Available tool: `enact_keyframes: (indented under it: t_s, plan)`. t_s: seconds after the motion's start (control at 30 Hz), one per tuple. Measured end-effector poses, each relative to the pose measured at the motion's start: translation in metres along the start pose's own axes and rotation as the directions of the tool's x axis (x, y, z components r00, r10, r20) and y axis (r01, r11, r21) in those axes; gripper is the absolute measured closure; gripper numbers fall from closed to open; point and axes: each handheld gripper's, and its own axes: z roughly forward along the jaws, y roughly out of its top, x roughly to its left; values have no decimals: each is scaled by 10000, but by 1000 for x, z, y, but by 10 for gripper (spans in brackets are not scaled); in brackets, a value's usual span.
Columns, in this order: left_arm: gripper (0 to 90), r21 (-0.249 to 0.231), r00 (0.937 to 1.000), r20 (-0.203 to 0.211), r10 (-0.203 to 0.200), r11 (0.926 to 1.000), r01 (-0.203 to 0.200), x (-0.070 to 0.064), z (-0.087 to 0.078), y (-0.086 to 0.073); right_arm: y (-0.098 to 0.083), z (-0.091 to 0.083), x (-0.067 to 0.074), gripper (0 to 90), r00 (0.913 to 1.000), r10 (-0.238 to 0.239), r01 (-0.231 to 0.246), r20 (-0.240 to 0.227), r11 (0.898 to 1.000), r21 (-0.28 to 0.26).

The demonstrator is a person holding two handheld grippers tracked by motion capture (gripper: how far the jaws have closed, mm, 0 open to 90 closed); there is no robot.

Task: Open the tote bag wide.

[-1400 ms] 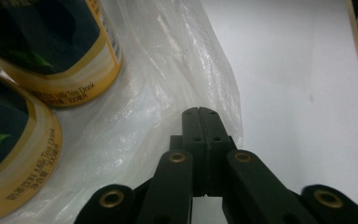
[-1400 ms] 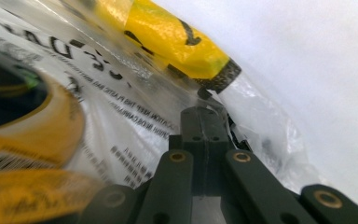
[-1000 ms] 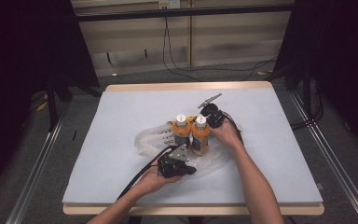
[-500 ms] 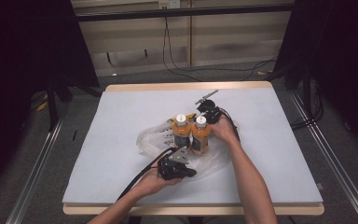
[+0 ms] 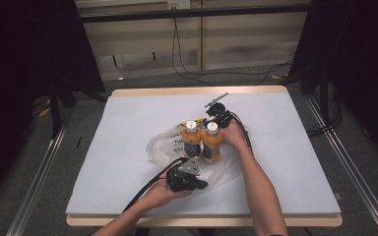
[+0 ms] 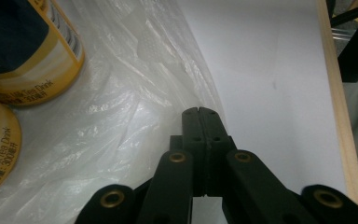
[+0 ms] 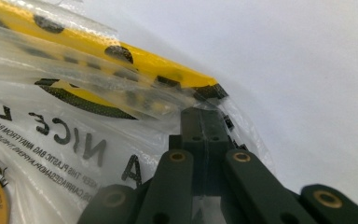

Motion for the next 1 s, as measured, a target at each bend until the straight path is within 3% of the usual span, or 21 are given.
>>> enact_keyframes:
  t_s: [0.23,0.27,0.37,0.5,0.53,0.6,0.7,0.77,0.87,0.97,1.0]
  plan:
    - [900,75,9999,80,92,9999,-93,-6,-1,0,3,2,0,900,9996,62,-61,284,10000,-16]
    - [900,-111,9998,111,151,9998,-150,-7,0,-1,4,3,1,900,9993,120,-120,343,9999,1]
    - [900,45,9999,62,92,9999,-93,-11,-1,-1,6,4,2,900,9983,-55,56,578,10000,-20]
    - [900,-44,9998,216,-48,10000,49,-9,-1,-2,8,6,3,900,9967,-42,45,815,10000,-43]
    - [900,-133,9998,186,-102,9999,104,-8,0,-2,8,6,3,900,9966,-33,38,825,10000,-53]
    - [900,174,10000,56,0,9998,0,-6,-2,0,7,6,4,900,9961,-92,96,881,9999,-48]
    - [900,41,9999,60,-153,9999,153,-3,-1,-1,8,6,6,900,9954,-107,110,957,9999,-26]
    - [900,-168,9996,113,-275,9995,277,-1,0,-2,7,5,4,900,9964,-63,65,843,10000,-24]
    - [900,-53,9993,85,-371,9993,371,0,-2,-2,5,4,3,900,9984,216,-211,524,9997,-97]
    - [900,-219,9980,209,-603,9979,608,2,-2,-3,3,2,4,900,9993,15,-9,364,9999,-148]
    - [900,-257,9986,173,-502,9984,506,3,-2,-3,3,1,5,900,9993,-17,22,375,9999,-144]
